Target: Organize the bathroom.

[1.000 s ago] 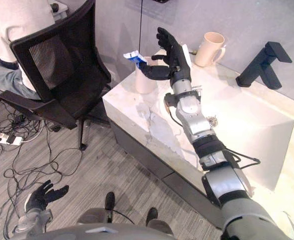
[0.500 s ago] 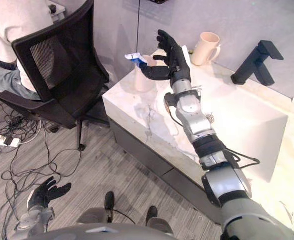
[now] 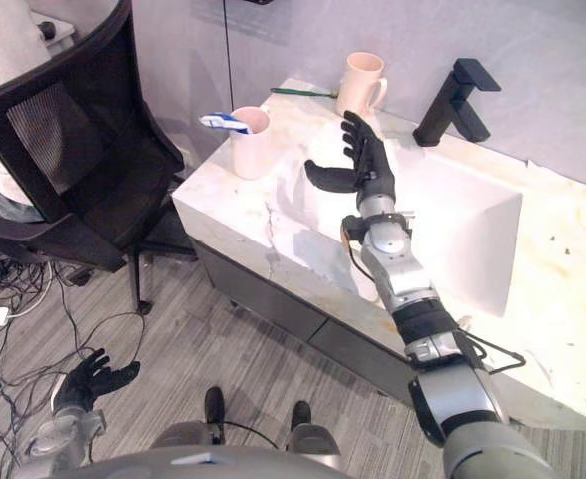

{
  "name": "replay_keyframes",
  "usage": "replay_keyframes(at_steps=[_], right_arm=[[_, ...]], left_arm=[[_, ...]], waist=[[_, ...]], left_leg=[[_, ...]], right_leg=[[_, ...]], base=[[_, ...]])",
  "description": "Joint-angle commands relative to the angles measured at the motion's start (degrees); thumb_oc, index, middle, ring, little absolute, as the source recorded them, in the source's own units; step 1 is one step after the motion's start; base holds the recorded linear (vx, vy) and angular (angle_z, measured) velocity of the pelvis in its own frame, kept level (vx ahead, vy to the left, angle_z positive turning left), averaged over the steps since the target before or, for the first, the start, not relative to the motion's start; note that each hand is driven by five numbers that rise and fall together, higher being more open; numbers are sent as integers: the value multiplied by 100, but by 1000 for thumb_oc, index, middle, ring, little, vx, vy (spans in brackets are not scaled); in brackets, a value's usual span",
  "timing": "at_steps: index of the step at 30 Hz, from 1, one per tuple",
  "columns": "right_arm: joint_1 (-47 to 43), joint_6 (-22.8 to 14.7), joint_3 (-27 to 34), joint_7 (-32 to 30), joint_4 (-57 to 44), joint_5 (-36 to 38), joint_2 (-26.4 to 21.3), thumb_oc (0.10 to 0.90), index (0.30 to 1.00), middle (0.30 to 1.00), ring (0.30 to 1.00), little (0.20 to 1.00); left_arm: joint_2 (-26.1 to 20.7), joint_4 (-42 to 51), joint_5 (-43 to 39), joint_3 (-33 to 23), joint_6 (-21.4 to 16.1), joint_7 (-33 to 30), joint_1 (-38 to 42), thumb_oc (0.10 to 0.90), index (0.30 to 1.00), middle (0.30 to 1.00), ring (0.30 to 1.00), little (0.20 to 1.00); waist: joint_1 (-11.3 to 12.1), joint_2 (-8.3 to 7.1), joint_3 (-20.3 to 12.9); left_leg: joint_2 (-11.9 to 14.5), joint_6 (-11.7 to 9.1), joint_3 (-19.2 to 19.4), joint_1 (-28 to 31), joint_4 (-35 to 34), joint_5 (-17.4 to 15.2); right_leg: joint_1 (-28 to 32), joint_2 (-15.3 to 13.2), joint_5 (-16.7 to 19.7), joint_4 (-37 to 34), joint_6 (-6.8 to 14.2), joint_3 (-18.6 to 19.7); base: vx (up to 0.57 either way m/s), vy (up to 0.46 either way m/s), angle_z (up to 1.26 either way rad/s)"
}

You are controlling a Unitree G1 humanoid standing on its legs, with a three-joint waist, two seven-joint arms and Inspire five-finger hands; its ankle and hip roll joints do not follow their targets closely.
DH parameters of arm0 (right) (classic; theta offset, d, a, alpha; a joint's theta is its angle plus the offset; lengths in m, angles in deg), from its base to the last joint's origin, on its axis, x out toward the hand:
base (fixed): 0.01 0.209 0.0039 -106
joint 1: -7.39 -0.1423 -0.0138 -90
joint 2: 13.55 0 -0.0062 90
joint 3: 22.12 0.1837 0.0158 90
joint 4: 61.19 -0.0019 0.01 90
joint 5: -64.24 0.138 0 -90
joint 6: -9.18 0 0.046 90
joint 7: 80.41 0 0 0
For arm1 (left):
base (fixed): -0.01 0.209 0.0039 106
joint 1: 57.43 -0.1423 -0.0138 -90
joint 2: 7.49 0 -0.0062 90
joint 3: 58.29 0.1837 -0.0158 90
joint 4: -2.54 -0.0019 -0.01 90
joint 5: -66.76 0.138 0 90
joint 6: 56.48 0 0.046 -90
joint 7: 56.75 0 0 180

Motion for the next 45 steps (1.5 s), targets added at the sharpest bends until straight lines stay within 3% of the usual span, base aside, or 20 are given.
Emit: replay_keyframes(at_steps=[1, 8, 15, 19, 22, 24, 25, 27, 29, 30, 33, 35, 36, 37, 39, 42, 44, 45], right_arm=[[-557, -464, 421, -167, -599, -283, 35, 800, 900, 900, 900, 900], [-363, -648, 650, -462, -914, -720, -177, 800, 900, 900, 900, 900], [426, -879, 1568, -586, -2162, -1093, -799, 800, 900, 900, 900, 900], [669, -1178, 2080, -701, -2386, -767, -1305, 800, 900, 900, 900, 900], [1235, -1635, 2765, -936, -2590, -713, -1747, 800, 900, 900, 900, 900], [1569, -1792, 3123, -1211, -2671, -884, -1876, 800, 900, 900, 900, 900], [1908, -1999, 3500, -1657, -2639, -1064, -1946, 800, 900, 900, 900, 900], [2217, -2169, 3817, -1740, -2674, -1083, -1908, 800, 900, 900, 900, 900], [2613, -2283, 4282, -2178, -2727, -1061, -1803, 800, 900, 900, 900, 900], [2849, -2322, 4524, -2486, -2683, -907, -1671, 800, 900, 900, 900, 900], [2968, -2313, 4690, -2767, -2589, -683, -1585, 800, 900, 900, 900, 900], [3186, -2268, 4862, -2972, -2200, -414, -1506, 800, 900, 900, 900, 900], [3263, -2226, 4860, -2850, -2046, -85, -1429, 800, 900, 900, 900, 900], [3335, -2163, 4765, -2335, -1717, 418, -1214, 800, 900, 900, 900, 900], [3391, -2151, 4667, -1916, -1467, 736, -1089, 800, 900, 900, 900, 900], [3669, -2264, 4141, -1163, -280, 1465, -611, 800, 900, 900, 900, 900], [3817, -2509, 3672, -837, 698, 1512, -361, 800, 900, 900, 900, 900], [3915, -2237, 3341, -575, 1047, 1443, -194, 800, 900, 900, 900, 900]], left_arm=[[-470, 299, 195, 212, -266, -46, 216, 800, 900, 900, 900, 900], [-425, 224, 239, 252, -394, 25, 210, 800, 900, 900, 900, 900], [-353, -227, 167, 47, -305, -305, 259, 800, 900, 900, 900, 900], [-319, -906, 99, -195, -347, -490, 388, 800, 900, 900, 900, 900], [-304, -1658, 75, -515, -614, -601, 526, 800, 900, 900, 900, 900], [-289, -1902, 25, -619, -689, -611, 566, 800, 900, 900, 900, 900], [-271, -2114, 198, -744, -812, -649, 554, 800, 900, 900, 900, 900], [-274, -2259, 203, -761, -891, -624, 552, 800, 900, 900, 900, 900], [-241, -2447, 233, -815, -925, -679, 512, 800, 900, 900, 900, 900], [-194, -2653, 88, -873, -910, -677, 501, 800, 900, 900, 900, 900], [-146, -2871, -49, -893, -911, -702, 498, 800, 900, 900, 900, 900], [-66, -3127, -77, -971, -901, -743, 501, 800, 900, 900, 900, 900], [-8, -3248, -60, -969, -934, -754, 485, 800, 900, 900, 900, 900], [125, -3404, -314, -950, -998, -537, 436, 800, 900, 900, 900, 900], [179, -3484, -383, -961, -930, -451, 425, 800, 900, 900, 900, 900], [221, -3495, -693, -979, -885, -235, 414, 800, 900, 900, 900, 900], [187, -3472, -603, -876, -898, -260, 429, 800, 900, 900, 900, 900], [167, -3356, -623, -866, -749, -297, 420, 800, 900, 900, 900, 900]], waist=[[192, 111, -423], [59, 87, -469], [-382, -38, -511], [-506, -83, -537], [-624, -93, -594], [-673, -81, -635], [-793, -88, -660], [-781, -101, -700], [-780, -140, -760], [-738, -168, -786], [-725, -186, -768], [-774, -216, -682], [-794, -246, -617], [-797, -313, -525], [-810, -349, -487], [-865, -374, -382], [-805, -409, -302], [-768, -448, -266]], left_leg=[[-113, 155, 40, 277, 15, -625], [-41, 142, 72, 220, 11, -598], [67, 127, 312, 320, 11, -684], [167, 141, 547, 309, 11, -707], [221, 196, 650, 242, 16, -652], [272, 186, 731, 152, 43, -586], [300, 179, 753, 59, 97, -551], [329, 158, 801, -41, 121, -481], [384, 72, 862, -203, 182, -364], [495, -88, 982, -348, 305, -231], [598, -207, 977, -393, 350, -135], [808, -366, 861, -413, 413, -8], [931, -449, 824, -446, 463, 72], [1063, -561, 821, -496, 543, 137], [1105, -602, 833, -481, 552, 164], [1174, -756, 870, -589, 724, 492], [1056, -689, 718, -661, 1038, 300], [876, -555, 591, -621, 1304, -35]], right_leg=[[-428, -406, -389, 744, 477, -162], [-458, -324, -348, 688, 470, -51], [-615, -236, -159, 597, 597, 178], [-696, -127, -256, 737, 625, 114], [-712, -40, -546, 1442, 561, 150], [-733, 24, -606, 1814, 535, 284], [-572, 104, -739, 1979, 519, 462], [-452, 153, -812, 1991, 497, 554], [-69, 154, -1098, 1778, 442, 512], [182, 224, -1339, 1399, 323, 280], [255, 305, -1431, 1205, 242, 221], [221, 456, -1418, 1021, 93, 293], [217, 531, -1341, 881, 24, 308], [230, 609, -1155, 543, -49, 245], [252, 647, -1013, 332, -67, 193], [251, 729, -673, -64, -103, 49], [215, 666, -608, -26, -139, 2], [188, 585, -572, -10, -161, -23]], base=[[-123, 70, -2], [-96, 71, -5], [-65, 49, -15], [-151, -27, -75], [-174, -50, -48], [-214, -101, -58], [-209, -141, -53], [-153, -111, -41], [-244, -252, -73], [-250, -295, -71], [-179, -238, -41], [-292, -357, -34], [-418, -506, -23], [-330, -409, -31], [-249, -289, -51], [-281, -232, -25], [-235, -172, 1], [-151, -101, -13]])
